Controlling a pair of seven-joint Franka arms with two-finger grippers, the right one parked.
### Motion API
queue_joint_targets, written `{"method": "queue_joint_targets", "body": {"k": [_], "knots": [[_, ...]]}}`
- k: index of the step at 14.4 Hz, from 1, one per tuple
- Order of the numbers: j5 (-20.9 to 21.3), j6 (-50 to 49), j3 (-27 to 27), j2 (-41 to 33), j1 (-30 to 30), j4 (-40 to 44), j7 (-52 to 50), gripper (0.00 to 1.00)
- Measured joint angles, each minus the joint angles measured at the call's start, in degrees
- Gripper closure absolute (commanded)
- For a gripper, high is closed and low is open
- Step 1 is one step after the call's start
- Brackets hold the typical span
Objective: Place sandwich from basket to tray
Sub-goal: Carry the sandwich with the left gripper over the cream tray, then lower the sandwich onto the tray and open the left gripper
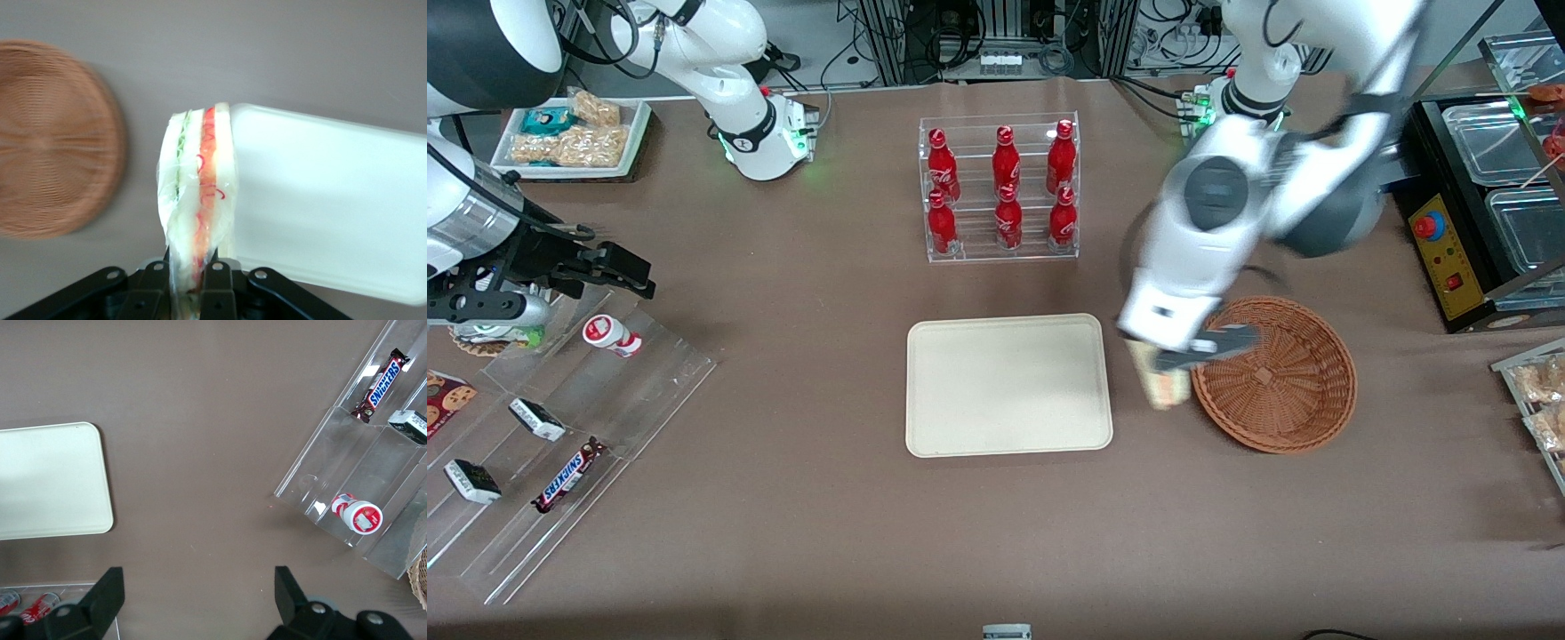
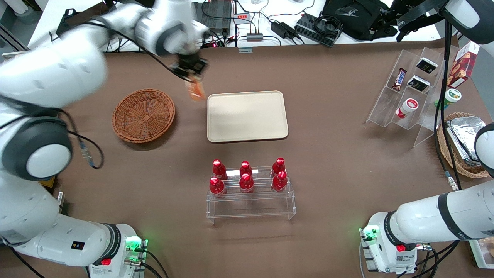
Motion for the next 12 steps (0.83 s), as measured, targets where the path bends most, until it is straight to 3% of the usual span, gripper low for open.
{"method": "queue_joint_targets", "body": {"k": [5,6,8,9,12], "knots": [[4.6,7.59,0.08,16.45,-8.96,8.43,-1.26,0.95],[5.98,9.6,0.15,18.58,-9.5,9.32,-2.24,0.84],[9.59,13.22,0.22,22.05,-10.05,10.16,-4.73,0.14],[10.93,14.05,0.22,23.15,-10.33,10.28,-5.64,0.0],[11.77,14.35,0.22,23.8,-10.72,10.85,-6.97,0.0]]}}
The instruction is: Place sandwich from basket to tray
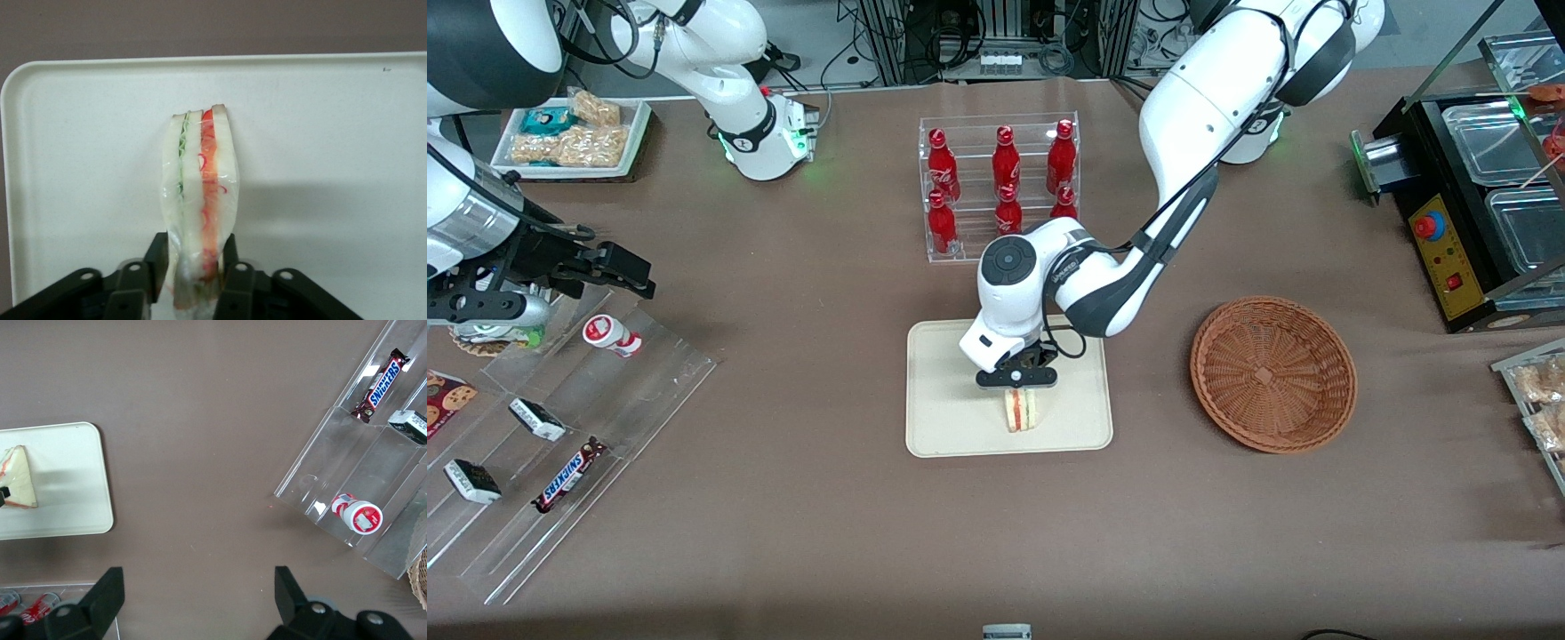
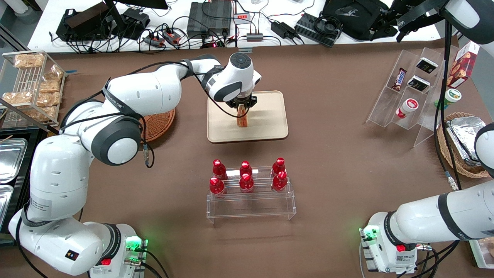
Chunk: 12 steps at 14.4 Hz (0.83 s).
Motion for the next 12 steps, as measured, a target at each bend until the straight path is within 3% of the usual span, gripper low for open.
{"method": "queue_joint_targets", "body": {"k": [3,6,9,12], "knots": [[-0.48,-1.96,0.31,-3.03,1.02,1.92,-2.3,0.0],[-1.41,-9.26,0.75,-12.25,5.55,2.7,-6.02,0.0],[-4.62,-22.96,1.11,-22.29,14.57,2.47,-5.32,0.0],[-11.29,-30.31,1.3,-29.48,26.52,0.49,8.92,0.0]]}}
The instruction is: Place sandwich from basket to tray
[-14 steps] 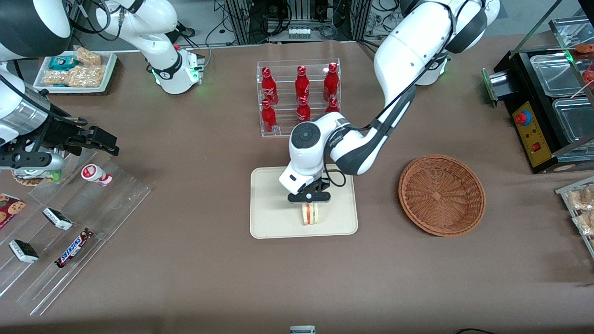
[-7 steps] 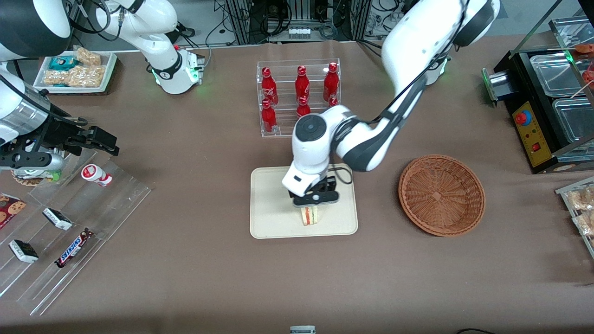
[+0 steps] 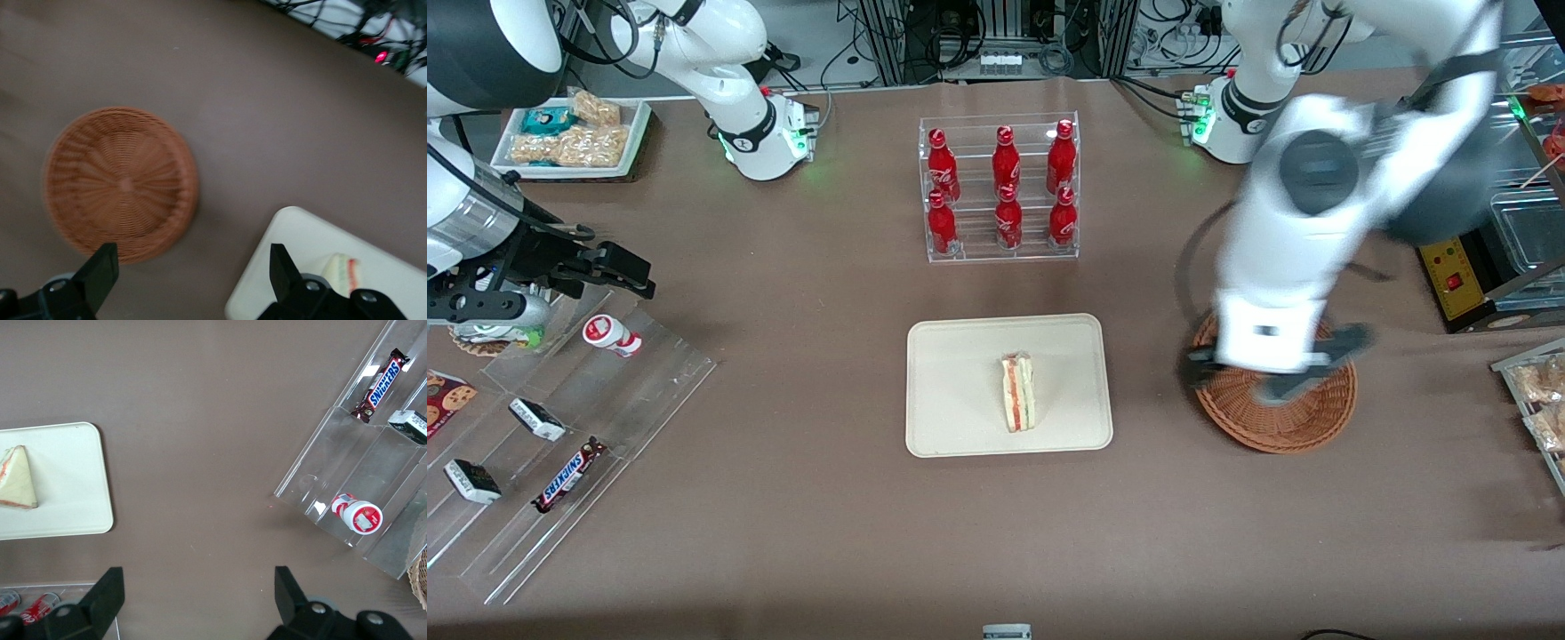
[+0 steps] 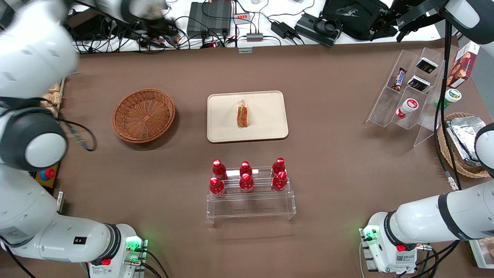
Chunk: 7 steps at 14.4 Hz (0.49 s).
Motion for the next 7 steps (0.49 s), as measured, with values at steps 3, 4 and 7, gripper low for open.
{"method": "queue_joint_targets", "body": {"k": [3,4,7], "knots": [[-3.26,-9.91,2.99,-6.38,7.19,-2.56,20.82,0.0],[-3.49,-12.12,6.0,-8.46,6.96,-3.62,27.28,0.0],[-7.14,-12.56,15.15,-13.68,4.73,-7.46,39.58,0.0]]}}
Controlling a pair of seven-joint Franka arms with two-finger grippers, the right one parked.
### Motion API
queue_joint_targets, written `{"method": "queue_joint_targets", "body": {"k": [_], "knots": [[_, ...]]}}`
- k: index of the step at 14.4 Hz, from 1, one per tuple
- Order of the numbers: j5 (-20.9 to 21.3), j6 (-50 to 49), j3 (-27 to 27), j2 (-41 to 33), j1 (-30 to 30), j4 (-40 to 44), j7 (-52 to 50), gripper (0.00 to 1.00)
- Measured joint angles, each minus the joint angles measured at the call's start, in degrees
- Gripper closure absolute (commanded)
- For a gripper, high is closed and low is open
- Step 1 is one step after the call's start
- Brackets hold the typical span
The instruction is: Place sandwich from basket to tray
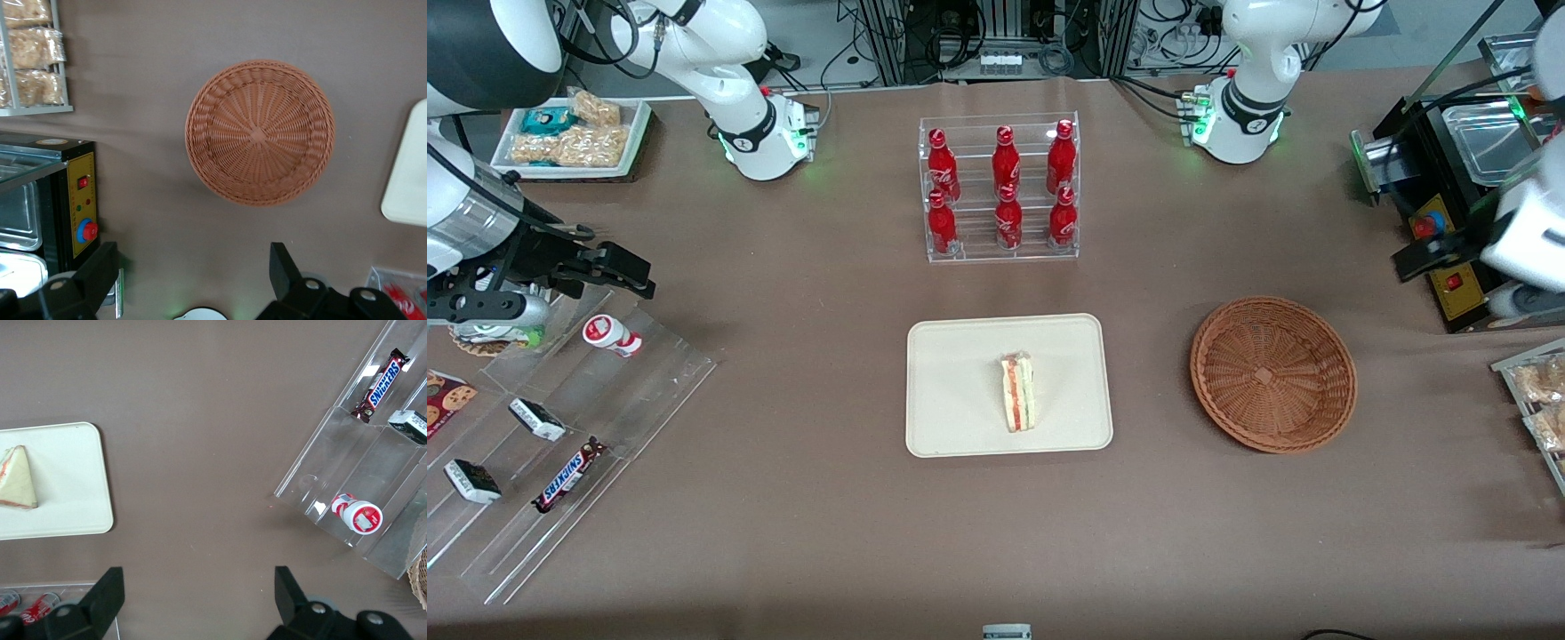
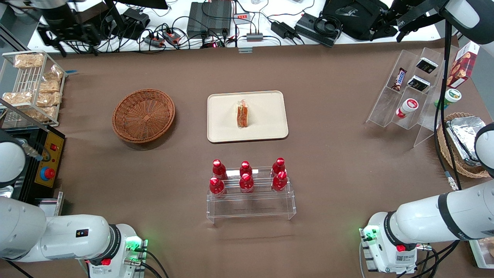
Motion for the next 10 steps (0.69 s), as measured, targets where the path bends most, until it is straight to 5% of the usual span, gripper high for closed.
{"method": "queue_joint_targets", "body": {"k": [2,10], "knots": [[-3.1,1.86,3.4,-0.64,-0.37,-0.26,3.55,0.0],[-2.93,5.03,4.16,-0.46,-1.76,-0.31,9.33,0.0]]}}
